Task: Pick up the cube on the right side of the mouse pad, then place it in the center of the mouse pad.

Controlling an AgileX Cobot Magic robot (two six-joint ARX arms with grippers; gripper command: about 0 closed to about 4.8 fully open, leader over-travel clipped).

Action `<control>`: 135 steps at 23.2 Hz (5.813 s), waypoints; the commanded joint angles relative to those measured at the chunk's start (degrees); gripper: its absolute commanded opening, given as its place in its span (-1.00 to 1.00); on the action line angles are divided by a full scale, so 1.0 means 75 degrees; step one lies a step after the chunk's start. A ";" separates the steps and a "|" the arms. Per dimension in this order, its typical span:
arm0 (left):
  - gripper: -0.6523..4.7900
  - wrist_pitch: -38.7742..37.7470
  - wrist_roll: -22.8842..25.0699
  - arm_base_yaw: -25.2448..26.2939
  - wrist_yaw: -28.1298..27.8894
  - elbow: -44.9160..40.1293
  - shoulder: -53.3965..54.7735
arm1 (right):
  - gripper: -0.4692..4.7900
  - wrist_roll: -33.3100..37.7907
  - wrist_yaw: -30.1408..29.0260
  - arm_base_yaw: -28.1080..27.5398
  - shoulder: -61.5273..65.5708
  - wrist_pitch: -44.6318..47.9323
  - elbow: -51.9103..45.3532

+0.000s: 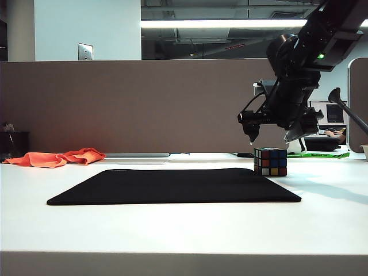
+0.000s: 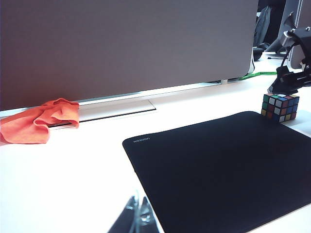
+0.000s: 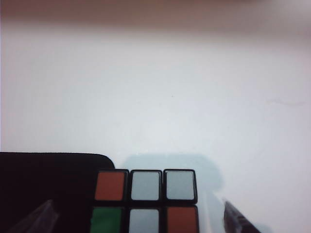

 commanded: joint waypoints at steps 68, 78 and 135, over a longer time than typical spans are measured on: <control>-0.78 0.0137 -0.0009 0.0000 0.0026 0.0023 0.0009 | 0.34 0.0425 -0.1425 0.0052 -0.0300 0.0428 0.0134; -0.78 0.0160 -0.0032 0.0003 0.0026 0.0023 0.0009 | 0.34 0.0428 -0.1032 0.1451 -0.0297 0.0420 0.0134; -0.78 0.0221 -0.0239 0.0003 0.0026 0.0032 0.0009 | 0.35 0.3025 0.1816 0.3480 0.0463 -0.0187 0.0134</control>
